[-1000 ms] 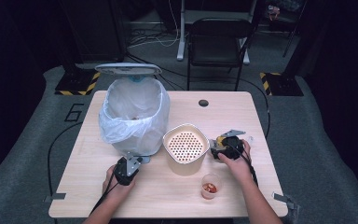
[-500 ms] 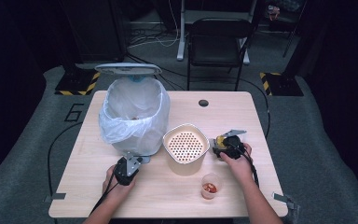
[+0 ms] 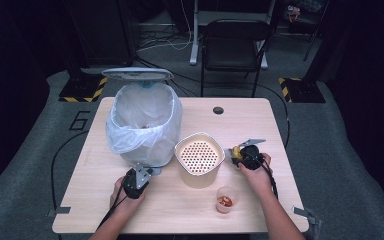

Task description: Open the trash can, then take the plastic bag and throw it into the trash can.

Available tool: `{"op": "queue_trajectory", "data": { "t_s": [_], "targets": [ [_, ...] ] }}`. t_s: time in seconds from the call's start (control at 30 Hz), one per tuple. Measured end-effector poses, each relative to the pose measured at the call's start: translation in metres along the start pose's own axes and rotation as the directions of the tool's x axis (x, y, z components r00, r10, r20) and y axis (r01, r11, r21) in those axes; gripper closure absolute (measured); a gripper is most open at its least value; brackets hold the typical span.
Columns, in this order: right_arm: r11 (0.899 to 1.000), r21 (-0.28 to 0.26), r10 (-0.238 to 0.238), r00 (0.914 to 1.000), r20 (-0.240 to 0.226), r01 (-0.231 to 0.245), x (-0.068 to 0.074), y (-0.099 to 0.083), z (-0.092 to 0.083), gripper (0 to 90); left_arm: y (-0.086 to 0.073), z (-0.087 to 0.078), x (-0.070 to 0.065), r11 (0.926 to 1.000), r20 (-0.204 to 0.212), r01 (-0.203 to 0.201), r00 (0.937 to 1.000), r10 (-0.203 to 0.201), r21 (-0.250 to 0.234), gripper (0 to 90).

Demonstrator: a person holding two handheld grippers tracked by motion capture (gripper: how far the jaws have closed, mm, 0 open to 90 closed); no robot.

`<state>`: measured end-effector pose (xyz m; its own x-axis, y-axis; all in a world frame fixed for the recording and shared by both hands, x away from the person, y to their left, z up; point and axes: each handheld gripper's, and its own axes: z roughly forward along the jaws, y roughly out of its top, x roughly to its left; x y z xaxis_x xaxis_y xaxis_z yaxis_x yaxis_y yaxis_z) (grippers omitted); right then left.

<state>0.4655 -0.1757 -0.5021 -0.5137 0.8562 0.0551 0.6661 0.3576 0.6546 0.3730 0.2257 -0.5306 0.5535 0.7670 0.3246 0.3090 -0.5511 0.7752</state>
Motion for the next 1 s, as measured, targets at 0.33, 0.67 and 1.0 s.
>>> {"op": "queue_trajectory", "data": {
  "t_s": [0.33, 0.67, 1.0],
  "targets": [
    [0.999, -0.051, -0.019, 0.9996, -0.021, 0.018, -0.004, 0.02, -0.044, 79.5, 0.0, 0.0, 0.001, 1.0, 0.003, 0.006, 1.0, -0.006, -0.001, 90.0],
    [0.997, -0.068, -0.038, 0.9983, -0.043, 0.035, -0.006, 0.036, -0.077, 79.3, 0.0, 0.0, 0.001, 1.0, 0.004, 0.008, 1.0, -0.008, -0.001, 90.0],
    [0.994, -0.102, -0.05, 0.997, -0.058, 0.044, -0.008, 0.05, -0.102, 78.9, 0.0, 0.0, 0.001, 1.0, 0.003, 0.002, 1.0, -0.002, 0.002, 90.0]
  ]
}}
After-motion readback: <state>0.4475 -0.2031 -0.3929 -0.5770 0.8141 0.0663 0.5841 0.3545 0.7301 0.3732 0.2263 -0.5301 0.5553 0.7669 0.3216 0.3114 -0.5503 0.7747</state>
